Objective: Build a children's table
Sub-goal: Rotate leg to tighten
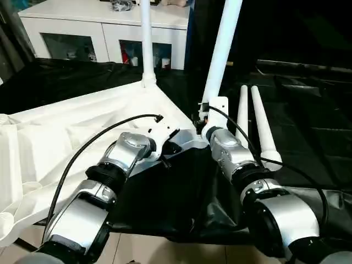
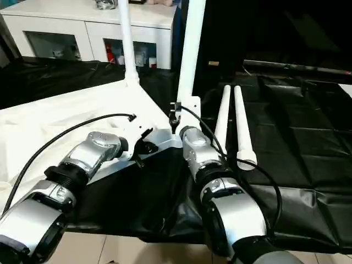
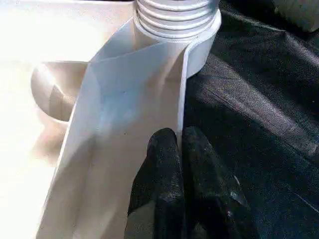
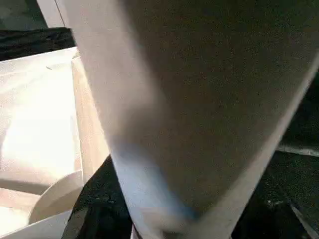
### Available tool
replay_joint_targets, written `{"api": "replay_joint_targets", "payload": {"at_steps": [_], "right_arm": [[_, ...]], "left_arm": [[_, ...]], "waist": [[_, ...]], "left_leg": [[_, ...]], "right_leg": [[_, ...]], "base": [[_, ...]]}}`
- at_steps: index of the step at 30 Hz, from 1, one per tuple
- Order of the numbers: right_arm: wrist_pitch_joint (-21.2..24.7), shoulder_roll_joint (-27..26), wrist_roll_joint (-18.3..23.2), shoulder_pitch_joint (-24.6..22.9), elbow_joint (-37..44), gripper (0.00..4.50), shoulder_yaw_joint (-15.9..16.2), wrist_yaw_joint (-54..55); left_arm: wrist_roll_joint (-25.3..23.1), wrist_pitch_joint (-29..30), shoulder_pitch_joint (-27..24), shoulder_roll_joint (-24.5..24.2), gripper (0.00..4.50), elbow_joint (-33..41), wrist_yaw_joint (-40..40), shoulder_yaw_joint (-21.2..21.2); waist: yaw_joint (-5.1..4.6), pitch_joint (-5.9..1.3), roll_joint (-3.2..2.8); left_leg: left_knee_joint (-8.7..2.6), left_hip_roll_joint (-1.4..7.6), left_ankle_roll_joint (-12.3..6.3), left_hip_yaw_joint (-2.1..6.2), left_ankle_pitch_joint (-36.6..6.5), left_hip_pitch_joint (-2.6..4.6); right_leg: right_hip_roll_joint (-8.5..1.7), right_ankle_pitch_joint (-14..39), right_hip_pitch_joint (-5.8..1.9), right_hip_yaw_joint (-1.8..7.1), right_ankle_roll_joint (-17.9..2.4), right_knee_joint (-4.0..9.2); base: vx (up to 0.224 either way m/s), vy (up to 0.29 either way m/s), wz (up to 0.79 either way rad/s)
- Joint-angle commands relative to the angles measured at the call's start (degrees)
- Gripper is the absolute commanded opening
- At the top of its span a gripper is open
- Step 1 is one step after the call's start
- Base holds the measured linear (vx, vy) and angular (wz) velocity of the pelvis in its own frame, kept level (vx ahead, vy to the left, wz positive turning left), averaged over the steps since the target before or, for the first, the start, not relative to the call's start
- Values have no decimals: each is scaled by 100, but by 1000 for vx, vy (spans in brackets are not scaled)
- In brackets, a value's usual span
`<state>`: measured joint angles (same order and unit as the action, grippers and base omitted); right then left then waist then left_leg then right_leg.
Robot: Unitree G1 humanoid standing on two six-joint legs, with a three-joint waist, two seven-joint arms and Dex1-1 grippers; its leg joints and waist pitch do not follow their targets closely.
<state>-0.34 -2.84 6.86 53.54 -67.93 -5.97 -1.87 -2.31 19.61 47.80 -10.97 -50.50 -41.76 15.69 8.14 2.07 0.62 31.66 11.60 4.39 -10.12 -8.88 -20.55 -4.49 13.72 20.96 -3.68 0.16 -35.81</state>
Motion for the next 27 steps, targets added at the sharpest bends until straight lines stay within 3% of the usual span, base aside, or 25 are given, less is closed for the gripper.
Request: {"api": "replay_joint_targets", "payload": {"at_steps": [1, 3, 5, 7, 8, 11, 16, 17, 22, 23, 25, 26, 27], "right_arm": [[472, -344, 327, -256, -565, 191, -192, -333], [455, -328, 368, -198, -554, 247, -259, -372], [423, -275, 427, -79, -537, 265, -358, -476], [412, -266, 439, -59, -531, 283, -370, -520], [401, -257, 453, -37, -533, 292, -401, -558], [347, -201, 486, 56, -535, 319, -522, -787], [277, -165, 462, 91, -512, 363, -549, -999], [177, -98, 446, 118, -469, 373, -518, -1305], [-153, 205, 74, 48, -246, 407, -97, -2034], [-275, 438, -79, -70, 6, 407, 172, -2690], [-344, 623, -177, -175, 208, 407, 365, -3187], [-373, 855, -264, -339, 487, 407, 588, -3823], [-374, 872, -270, -352, 508, 407, 604, -3871]], "left_arm": [[-113, 38, 106, -232, 0, -223, 617, -309], [-71, 26, 99, -247, 0, -137, 519, -324], [-50, -20, 66, -321, 0, 103, 302, -290], [-60, -30, 61, -349, 0, 135, 269, -277], [-61, -46, 54, -373, 0, 164, 231, -270], [-53, -66, 19, -490, 0, 298, 67, -260], [-35, -77, -49, -572, 0, 440, -90, -215], [-30, -191, -159, -673, 0, 641, -287, -153], [15, -360, -422, -925, 0, 1060, -781, -41], [57, -494, -571, -1081, 0, 1274, -1058, 5], [107, -511, -679, -1186, 0, 1437, -1244, 24], [182, -643, -780, -1279, 0, 1585, -1469, 31], [188, -648, -787, -1286, 0, 1595, -1483, 31]], "waist": [[-25, -215, -70], [-25, -214, -77], [-33, -230, -87], [-58, -242, -84], [-63, -287, -85], [-98, -327, -91], [-138, -393, -95], [-132, -383, -102], [-137, -375, -123], [-116, -373, -107], [-82, -379, -121], [-76, -368, -100], [-62, -367, -96]], "left_leg": [[-475, 204, 393, 113, -2351, 94], [-481, 208, 398, 116, -2320, 85], [-480, 212, 380, 121, -2335, 79], [-487, 207, 375, 136, -2080, 12], [-436, 203, 330, 104, -1659, 14], [-338, 154, 167, 69, -981, -34], [-242, 128, -59, 57, -364, -55], [-221, 117, -180, 52, -224, -85], [-205, 161, -262, 31, -428, -63], [-197, 169, -289, 27, -407, -59], [-173, 172, -331, 22, -322, -71], [-166, 175, -359, 16, -305, -77], [-163, 176, -381, 19, -338, -77]], "right_leg": [[-453, 1565, -29, 314, -796, 584], [-449, 1491, -33, 311, -813, 577], [-457, 1411, -40, 316, -831, 562], [-446, 1129, -96, 299, -849, 521], [-416, 382, -99, 286, -943, 458], [-377, -851, -147, 257, -1164, 341], [-352, -1850, -196, 228, -1362, 248], [-346, -2121, -188, 209, -1405, 225], [-349, -1847, -171, 197, -1523, 227], [-345, -1829, -170, 197, -1546, 223], [-335, -1930, -175, 187, -1533, 192], [-327, -1953, -172, 188, -1533, 190], [-316, -1925, -177, 178, -1527, 190]], "base": [[0, 0, 0], [0, 0, 0], [0, 0, 0], [0, 0, 0], [0, 0, 0], [0, 0, 0], [0, 0, 0], [0, 0, 0], [0, 0, 0], [0, 0, 0], [0, 0, 0], [0, 0, 0], [0, 0, 0]]}}
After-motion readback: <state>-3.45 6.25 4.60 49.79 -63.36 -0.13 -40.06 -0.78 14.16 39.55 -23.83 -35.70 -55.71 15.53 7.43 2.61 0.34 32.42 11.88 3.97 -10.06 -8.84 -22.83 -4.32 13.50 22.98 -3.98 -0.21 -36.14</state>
